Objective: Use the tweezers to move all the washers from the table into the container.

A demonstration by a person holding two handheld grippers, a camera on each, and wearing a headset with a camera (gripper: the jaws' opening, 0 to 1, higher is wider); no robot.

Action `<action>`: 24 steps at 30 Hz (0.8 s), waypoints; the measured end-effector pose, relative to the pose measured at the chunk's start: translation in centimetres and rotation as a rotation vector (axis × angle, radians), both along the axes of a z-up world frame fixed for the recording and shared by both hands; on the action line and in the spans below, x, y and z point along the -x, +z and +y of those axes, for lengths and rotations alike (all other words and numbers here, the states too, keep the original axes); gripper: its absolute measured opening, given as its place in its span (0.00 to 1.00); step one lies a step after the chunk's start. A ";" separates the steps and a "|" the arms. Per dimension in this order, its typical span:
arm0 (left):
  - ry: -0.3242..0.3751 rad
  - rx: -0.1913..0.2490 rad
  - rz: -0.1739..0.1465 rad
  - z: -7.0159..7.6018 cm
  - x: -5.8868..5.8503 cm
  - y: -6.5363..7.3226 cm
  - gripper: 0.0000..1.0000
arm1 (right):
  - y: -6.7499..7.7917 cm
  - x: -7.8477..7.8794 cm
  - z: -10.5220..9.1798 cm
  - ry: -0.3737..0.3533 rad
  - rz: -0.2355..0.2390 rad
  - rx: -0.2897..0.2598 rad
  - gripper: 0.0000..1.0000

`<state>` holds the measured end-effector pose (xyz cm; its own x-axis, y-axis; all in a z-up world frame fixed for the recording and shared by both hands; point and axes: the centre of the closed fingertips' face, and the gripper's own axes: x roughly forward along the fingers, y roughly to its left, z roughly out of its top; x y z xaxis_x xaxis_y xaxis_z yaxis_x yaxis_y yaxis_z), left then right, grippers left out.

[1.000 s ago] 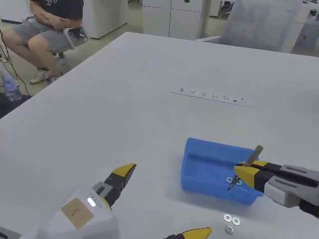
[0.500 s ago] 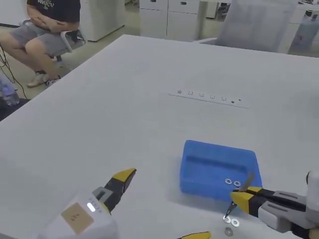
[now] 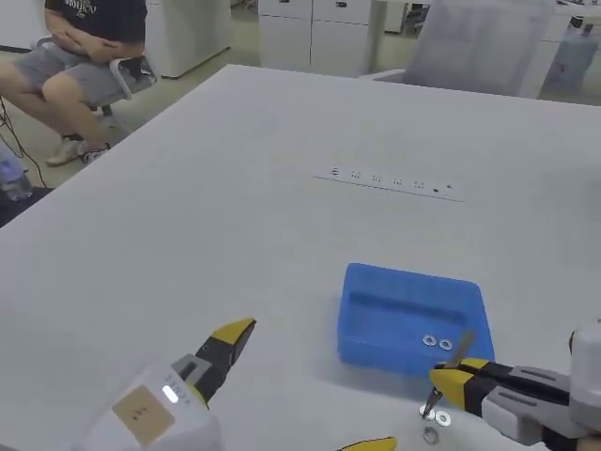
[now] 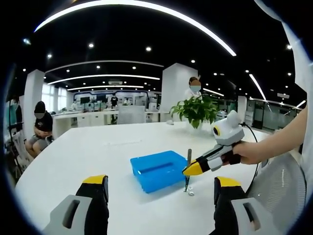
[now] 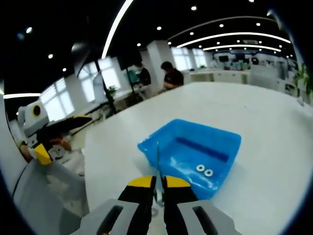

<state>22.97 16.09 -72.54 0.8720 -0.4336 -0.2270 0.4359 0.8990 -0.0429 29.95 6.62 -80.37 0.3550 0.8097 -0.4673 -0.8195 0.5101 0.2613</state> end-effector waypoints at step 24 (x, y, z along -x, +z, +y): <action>0.000 -0.005 -0.006 0.1 0.0 0.1 0.89 | -0.1 1.3 0.5 0.090 -0.146 0.126 0.02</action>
